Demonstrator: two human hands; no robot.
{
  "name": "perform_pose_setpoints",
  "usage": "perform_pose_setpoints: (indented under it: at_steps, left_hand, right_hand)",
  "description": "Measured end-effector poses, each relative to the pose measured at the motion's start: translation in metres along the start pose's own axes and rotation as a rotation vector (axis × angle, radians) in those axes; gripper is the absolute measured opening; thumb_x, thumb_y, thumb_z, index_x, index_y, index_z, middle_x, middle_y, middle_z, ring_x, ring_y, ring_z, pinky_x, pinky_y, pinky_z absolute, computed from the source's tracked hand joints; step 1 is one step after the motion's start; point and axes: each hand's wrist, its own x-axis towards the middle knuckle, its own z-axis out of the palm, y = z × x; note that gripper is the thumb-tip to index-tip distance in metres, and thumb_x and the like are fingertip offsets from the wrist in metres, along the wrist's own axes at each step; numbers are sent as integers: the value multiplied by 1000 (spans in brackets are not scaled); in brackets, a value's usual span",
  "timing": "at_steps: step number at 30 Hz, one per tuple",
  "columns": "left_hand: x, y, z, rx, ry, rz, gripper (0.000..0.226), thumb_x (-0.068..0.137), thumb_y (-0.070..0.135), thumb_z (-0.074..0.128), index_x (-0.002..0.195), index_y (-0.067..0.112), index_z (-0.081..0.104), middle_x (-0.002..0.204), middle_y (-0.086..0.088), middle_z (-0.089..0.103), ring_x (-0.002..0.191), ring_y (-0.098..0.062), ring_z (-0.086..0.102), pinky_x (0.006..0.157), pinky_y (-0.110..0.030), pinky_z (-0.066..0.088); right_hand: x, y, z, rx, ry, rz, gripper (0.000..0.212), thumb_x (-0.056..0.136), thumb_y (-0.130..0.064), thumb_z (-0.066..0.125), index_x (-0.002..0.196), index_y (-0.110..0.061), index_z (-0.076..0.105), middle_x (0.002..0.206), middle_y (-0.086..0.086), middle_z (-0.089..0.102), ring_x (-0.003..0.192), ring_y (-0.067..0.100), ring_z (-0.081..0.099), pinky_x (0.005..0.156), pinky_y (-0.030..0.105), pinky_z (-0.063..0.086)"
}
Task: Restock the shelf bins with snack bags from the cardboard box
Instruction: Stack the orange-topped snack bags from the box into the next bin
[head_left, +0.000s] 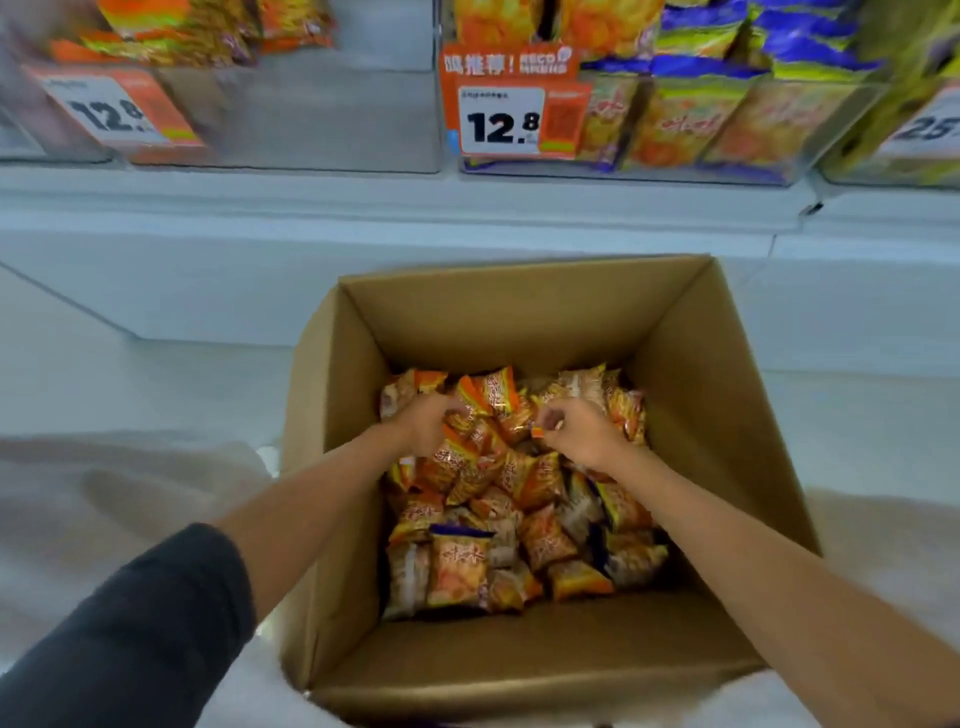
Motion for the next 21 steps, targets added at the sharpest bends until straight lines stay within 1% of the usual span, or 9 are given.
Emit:
perform_pose_setpoints:
  at_steps: [2, 5, 7, 9, 11, 13, 16, 18, 21]
  left_hand:
    - [6, 2, 15, 218, -68, -9, 60, 93, -1, 54, 146, 25, 42, 151, -14, 39, 126, -34, 50, 93, -34, 47]
    - [9, 8, 27, 598, -100, 28, 68, 95, 7, 51, 154, 29, 24, 154, -14, 31, 142, -34, 29, 113, -42, 28]
    - [17, 6, 34, 751, -107, 56, 66, 92, 6, 54, 151, 23, 31, 152, -11, 36, 144, -30, 25, 119, -46, 16]
    - [20, 6, 39, 809, -102, 51, 53, 89, 6, 57, 140, 20, 49, 147, -8, 42, 142, -28, 26, 119, -47, 15]
    - [19, 7, 39, 812, -95, 54, 43, 89, 8, 59, 130, 18, 58, 143, -9, 43, 139, -29, 28, 118, -47, 19]
    - [16, 7, 33, 678, -7, 84, 42, 90, 18, 64, 132, 19, 57, 140, -8, 46, 134, -29, 36, 113, -43, 29]
    - [7, 11, 14, 122, 208, 64, 56, 86, 29, 73, 136, 16, 51, 137, -5, 55, 126, -26, 51, 101, -38, 45]
    - [-3, 18, 6, -220, 318, -4, 58, 78, 33, 81, 127, 16, 53, 125, -3, 57, 117, -22, 54, 91, -37, 49]
    - [-14, 25, 5, -557, 366, -145, 58, 74, 33, 84, 118, 13, 54, 116, 0, 51, 108, -19, 52, 84, -35, 48]
  right_hand:
    - [4, 9, 10, 48, -12, 28, 12, 87, -5, 64, 89, -16, 67, 98, 4, 65, 93, 20, 63, 84, 36, 54]
    - [5, 16, 19, 95, -16, 49, 14, 88, -5, 63, 88, -19, 66, 99, 3, 64, 95, 18, 61, 86, 33, 53]
    - [3, 23, 22, 91, -37, 65, 14, 89, -5, 62, 88, -19, 66, 99, 1, 63, 96, 17, 60, 86, 31, 51]
    - [1, 29, 21, 98, -40, 83, 14, 90, -5, 63, 90, -19, 67, 102, 1, 62, 99, 17, 58, 82, 28, 48]
    - [-1, 33, 17, 112, -34, 90, 13, 90, -6, 62, 93, -18, 68, 102, 2, 62, 97, 17, 58, 77, 24, 45]
    - [-1, 34, 11, 145, -16, 86, 12, 91, -6, 61, 97, -13, 69, 99, 5, 62, 91, 17, 58, 71, 21, 42]
    - [-1, 29, -1, 241, 44, 90, 12, 91, -4, 61, 98, -11, 68, 96, 4, 61, 90, 16, 57, 73, 22, 43]
    - [2, 26, -10, 335, 43, 103, 12, 92, -2, 60, 99, -9, 67, 93, 3, 61, 88, 17, 58, 71, 21, 47]
    - [11, 31, -22, 315, 132, 122, 15, 92, 0, 58, 100, -9, 67, 107, 8, 65, 103, 20, 60, 85, 29, 49]
